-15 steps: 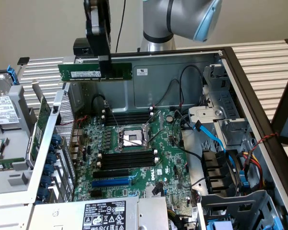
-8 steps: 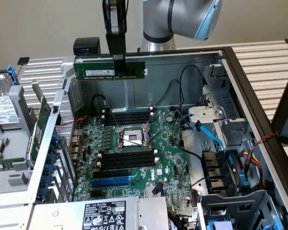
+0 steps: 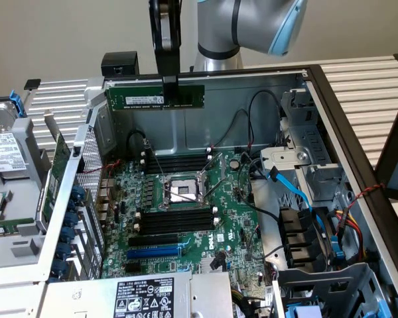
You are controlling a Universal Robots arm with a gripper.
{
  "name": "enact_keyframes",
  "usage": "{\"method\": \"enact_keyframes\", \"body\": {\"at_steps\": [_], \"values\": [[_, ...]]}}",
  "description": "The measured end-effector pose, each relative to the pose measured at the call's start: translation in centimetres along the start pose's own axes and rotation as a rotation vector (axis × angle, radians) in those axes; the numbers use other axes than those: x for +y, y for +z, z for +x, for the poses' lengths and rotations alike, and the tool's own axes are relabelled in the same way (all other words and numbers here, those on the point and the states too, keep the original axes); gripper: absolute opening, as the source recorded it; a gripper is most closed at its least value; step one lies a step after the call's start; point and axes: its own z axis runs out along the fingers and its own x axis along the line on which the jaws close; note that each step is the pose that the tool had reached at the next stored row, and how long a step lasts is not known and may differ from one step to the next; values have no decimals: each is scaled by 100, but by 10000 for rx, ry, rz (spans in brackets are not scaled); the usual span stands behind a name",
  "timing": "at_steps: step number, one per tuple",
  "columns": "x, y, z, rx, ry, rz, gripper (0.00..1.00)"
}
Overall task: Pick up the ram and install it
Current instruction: 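Pick up the ram and move it above insertion slot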
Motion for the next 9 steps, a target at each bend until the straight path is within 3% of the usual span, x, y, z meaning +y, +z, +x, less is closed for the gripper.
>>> {"method": "enact_keyframes", "body": {"at_steps": [4, 9], "values": [[-56, 22, -1, -180, -22, 0, 14], [-102, 66, 0, -357, -32, 2, 14]]}}
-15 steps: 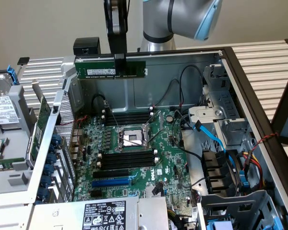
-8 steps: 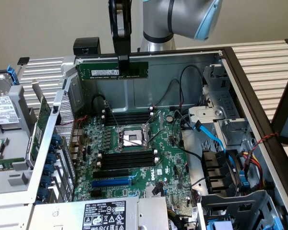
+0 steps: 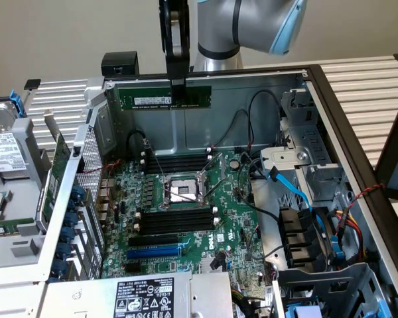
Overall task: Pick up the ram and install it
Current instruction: 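Insert the ram into the slot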
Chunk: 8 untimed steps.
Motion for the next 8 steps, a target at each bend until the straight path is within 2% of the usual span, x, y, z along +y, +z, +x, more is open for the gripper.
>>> {"method": "enact_keyframes", "body": {"at_steps": [4, 8], "values": [[-11, 46, 2, -125, 0, 1, 14], [-64, 95, 7, -196, -4, 2, 14]]}}
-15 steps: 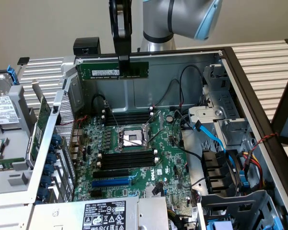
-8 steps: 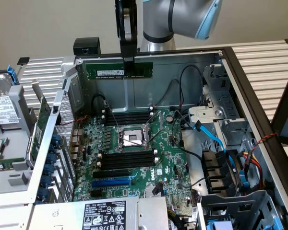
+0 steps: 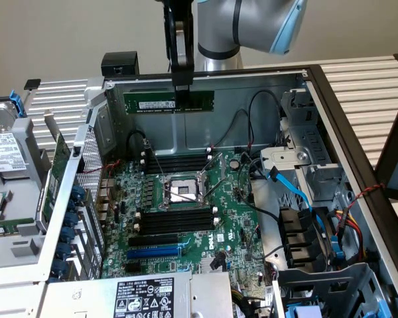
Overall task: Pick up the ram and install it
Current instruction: 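Insert the ram into the slot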
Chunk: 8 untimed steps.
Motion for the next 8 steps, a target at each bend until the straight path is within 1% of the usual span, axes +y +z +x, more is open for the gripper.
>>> {"method": "enact_keyframes", "body": {"at_steps": [4, 8], "values": [[-35, 65, 8, -44, -2, 2, 14], [-45, 133, 33, -66, -2, 0, 14]]}}
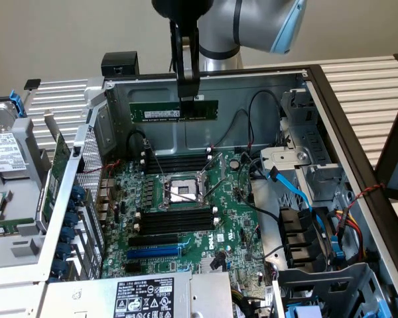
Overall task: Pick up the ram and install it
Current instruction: 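Insert the ram into the slot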
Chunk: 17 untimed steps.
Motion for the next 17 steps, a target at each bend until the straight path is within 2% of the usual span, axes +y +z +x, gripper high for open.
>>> {"method": "enact_keyframes", "body": {"at_steps": [3, 6, 7, 10, 13, 14, 17], "values": [[0, 45, 14, 18, 0, 0, 14], [0, 73, 36, 69, -1, -1, 14], [1, 80, 41, 94, 0, -1, 14], [0, 99, 45, 242, 0, -2, 14], [3, 135, 40, 323, 0, 7, 14], [4, 146, 30, 330, -3, 27, 14], [5, 164, -12, 375, -19, 170, 14]]}}
